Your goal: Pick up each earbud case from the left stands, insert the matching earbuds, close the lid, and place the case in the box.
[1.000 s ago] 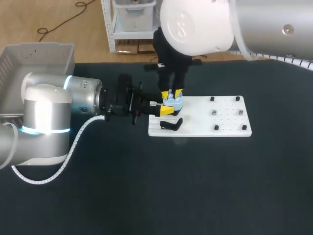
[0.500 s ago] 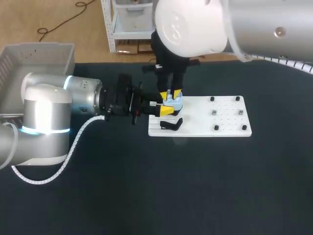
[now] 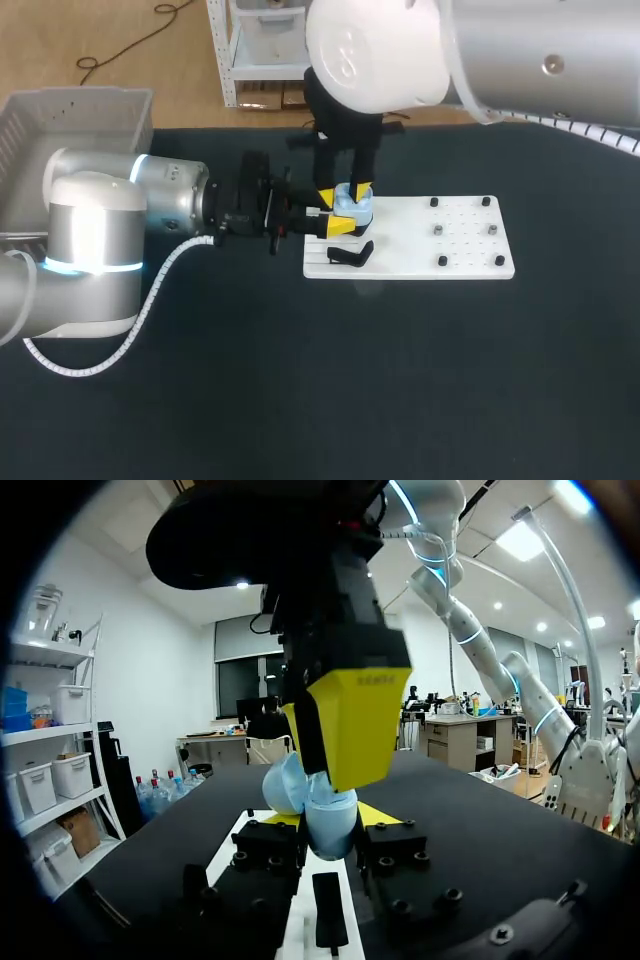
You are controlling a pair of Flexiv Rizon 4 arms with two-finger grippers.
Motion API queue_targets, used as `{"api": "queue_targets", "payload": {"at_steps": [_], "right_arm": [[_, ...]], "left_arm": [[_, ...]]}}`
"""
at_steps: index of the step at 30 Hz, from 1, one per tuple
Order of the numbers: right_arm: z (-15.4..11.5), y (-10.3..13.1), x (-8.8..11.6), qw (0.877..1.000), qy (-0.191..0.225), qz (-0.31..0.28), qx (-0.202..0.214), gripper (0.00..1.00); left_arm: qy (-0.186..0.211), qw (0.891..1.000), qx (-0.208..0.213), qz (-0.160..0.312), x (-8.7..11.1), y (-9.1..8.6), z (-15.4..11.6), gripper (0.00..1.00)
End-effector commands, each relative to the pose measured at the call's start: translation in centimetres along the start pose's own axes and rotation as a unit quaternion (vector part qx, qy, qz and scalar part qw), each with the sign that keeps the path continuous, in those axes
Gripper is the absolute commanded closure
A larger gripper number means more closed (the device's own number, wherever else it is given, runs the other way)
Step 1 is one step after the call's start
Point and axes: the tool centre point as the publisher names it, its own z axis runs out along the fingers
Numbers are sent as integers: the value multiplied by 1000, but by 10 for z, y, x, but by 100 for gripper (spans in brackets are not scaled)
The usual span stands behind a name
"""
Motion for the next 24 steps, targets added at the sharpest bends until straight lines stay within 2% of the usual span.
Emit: {"api": "queue_targets", "payload": {"at_steps": [1, 5, 7, 13, 14, 24], "right_arm": [[-13, 1, 10, 1000, -8, 0, 1, 9], [-29, -6, 17, 1000, -29, 11, -6, 0], [-35, -14, 14, 999, -41, 28, -5, 0], [-38, -47, -6, 991, -81, 106, -3, 0], [-37, -51, -10, 989, -85, 119, 8, 0], [-22, -76, -41, 980, -98, 172, 16, 0]], "left_arm": [[0, 1000, -3, 1, 0, -2, 0, 100], [0, 1000, -3, 1, 0, -2, 0, 100], [0, 1000, -3, 1, 0, -2, 0, 100], [0, 1000, -3, 1, 0, -2, 0, 100], [0, 1000, -3, 1, 0, -2, 0, 100], [0, 1000, -3, 1, 0, -2, 0, 100]]}}
